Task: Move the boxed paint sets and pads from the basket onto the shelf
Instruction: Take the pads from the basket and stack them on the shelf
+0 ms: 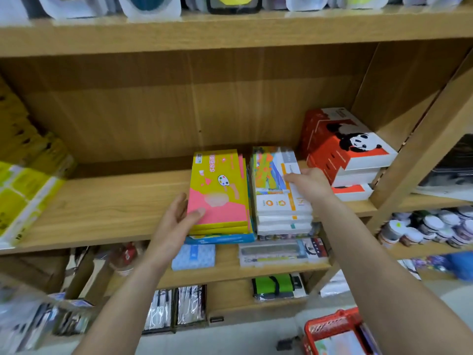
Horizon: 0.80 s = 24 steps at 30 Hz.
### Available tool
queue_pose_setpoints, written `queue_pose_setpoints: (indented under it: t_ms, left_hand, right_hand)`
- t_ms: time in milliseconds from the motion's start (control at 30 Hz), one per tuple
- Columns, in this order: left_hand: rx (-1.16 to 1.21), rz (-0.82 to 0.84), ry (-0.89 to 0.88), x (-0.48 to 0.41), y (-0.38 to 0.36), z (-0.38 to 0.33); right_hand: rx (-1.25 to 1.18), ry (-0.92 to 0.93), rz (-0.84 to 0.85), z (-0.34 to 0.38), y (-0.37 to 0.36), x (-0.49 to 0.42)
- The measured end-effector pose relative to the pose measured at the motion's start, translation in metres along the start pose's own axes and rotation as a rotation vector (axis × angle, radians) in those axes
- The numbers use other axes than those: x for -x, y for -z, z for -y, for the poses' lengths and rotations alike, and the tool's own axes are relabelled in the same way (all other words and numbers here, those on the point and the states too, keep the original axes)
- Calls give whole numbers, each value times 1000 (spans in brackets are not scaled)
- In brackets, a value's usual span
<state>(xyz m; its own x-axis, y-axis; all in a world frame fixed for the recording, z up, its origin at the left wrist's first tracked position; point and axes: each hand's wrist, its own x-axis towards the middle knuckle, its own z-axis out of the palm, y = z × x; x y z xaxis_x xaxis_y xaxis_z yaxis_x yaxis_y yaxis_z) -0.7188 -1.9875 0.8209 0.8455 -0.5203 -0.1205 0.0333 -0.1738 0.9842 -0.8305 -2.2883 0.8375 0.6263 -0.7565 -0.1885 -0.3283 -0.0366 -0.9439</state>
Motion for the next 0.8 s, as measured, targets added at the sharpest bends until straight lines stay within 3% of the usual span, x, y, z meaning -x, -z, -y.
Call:
queue_pose_setpoints:
  t_ms: [233, 300, 367, 600, 800]
  left_hand:
    - [-16, -30, -59, 17, -25, 14]
    - [-28, -18, -70, 15, -30, 12]
    - [-37, -30, -75, 7, -34, 14]
    - [-119, 22, -107, -48, -54, 3]
    - [-129, 134, -166, -76, -55, -2]
  right_hand:
    - [-43, 228, -28, -29, 6, 57]
    - [65, 302, 6, -49, -1, 84]
    - [180, 310, -2, -56, -7, 84]
    - [154, 240, 25, -31, 5, 21]
    - [150, 276, -99, -22, 9, 9]
